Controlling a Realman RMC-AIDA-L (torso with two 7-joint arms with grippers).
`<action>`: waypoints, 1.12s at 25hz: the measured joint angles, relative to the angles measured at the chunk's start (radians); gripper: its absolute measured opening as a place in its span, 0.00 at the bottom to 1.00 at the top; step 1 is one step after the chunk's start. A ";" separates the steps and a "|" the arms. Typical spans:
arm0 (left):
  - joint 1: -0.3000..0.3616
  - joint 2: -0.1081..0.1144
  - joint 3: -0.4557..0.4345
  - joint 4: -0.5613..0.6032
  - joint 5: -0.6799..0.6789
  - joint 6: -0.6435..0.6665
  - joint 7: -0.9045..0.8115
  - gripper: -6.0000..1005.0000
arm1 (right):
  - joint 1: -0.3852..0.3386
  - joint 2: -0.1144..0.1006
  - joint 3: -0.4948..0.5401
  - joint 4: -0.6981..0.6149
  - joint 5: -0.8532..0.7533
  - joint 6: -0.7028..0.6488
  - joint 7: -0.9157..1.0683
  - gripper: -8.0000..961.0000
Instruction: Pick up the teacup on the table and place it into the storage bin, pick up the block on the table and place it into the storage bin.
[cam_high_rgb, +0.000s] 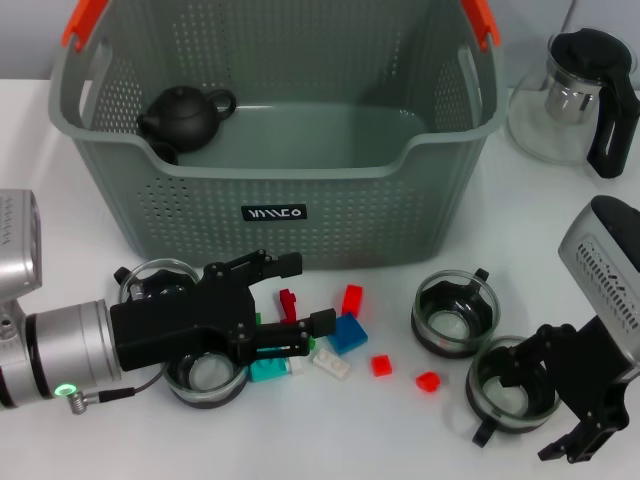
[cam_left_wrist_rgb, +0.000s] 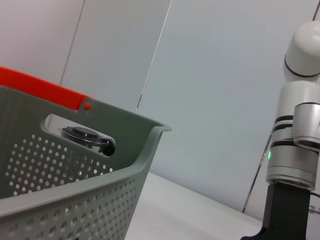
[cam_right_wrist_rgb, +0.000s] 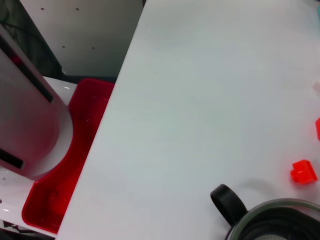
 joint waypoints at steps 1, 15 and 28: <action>0.000 0.000 0.000 0.000 0.000 0.000 0.000 0.91 | 0.001 0.000 -0.005 0.000 -0.004 0.002 0.005 0.97; 0.019 0.003 0.000 -0.006 -0.014 0.000 0.029 0.91 | 0.017 0.003 -0.085 -0.001 -0.046 0.012 0.115 0.50; 0.033 0.009 0.000 -0.026 -0.034 0.009 0.049 0.91 | 0.026 0.003 -0.077 -0.003 -0.044 0.013 0.164 0.12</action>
